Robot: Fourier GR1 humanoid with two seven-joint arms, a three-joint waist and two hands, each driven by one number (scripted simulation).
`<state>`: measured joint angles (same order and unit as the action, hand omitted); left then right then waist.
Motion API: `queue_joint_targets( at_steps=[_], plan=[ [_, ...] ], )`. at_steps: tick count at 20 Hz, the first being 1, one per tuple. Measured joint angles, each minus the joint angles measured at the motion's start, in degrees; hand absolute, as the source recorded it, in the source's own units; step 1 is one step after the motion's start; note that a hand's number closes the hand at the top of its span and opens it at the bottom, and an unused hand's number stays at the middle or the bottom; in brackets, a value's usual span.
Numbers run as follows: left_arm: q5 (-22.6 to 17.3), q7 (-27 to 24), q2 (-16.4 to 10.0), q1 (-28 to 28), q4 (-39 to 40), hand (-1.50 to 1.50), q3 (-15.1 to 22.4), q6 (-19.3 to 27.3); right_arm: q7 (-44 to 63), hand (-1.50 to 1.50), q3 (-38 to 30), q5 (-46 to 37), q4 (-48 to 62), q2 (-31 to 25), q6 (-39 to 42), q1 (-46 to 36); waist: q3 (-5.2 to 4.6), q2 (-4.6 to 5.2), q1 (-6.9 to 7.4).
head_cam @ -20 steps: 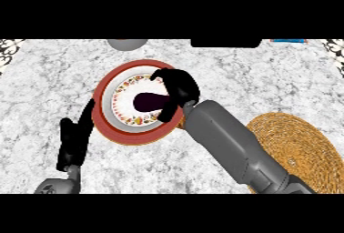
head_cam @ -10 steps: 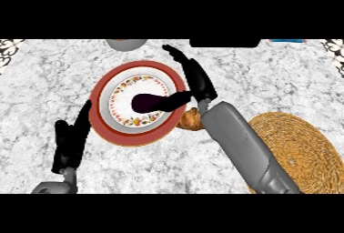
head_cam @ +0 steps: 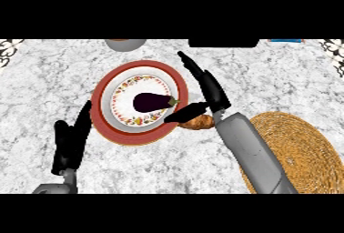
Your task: Pick the eggplant from the placemat and place it in the plate
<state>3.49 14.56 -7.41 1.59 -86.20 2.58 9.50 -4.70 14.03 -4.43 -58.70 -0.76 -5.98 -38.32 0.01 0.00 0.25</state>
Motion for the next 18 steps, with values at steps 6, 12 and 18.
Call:
queue_joint_targets(
  at_steps=[6, 12, 18],
  plan=[
    [0.9, -1.5, 0.9, 2.9, 4.5, 0.0, -1.2, -0.1, -2.6, -1.5, -0.7, -0.7, 2.0, 0.3, 0.5, -0.5, -0.01, 0.05, 0.01],
    [1.4, -0.5, 0.9, 2.1, 2.5, 0.0, -1.3, -0.6, -2.5, -1.5, 1.1, -1.7, 6.0, 0.4, -3.8, -2.1, -0.01, 0.06, 0.21],
    [1.2, -0.1, 1.2, 1.1, 1.1, 0.0, -1.7, -1.4, -3.6, -1.5, 1.5, -2.8, 9.4, 0.3, -6.2, -2.1, -0.01, 0.06, 0.21]
  ],
)
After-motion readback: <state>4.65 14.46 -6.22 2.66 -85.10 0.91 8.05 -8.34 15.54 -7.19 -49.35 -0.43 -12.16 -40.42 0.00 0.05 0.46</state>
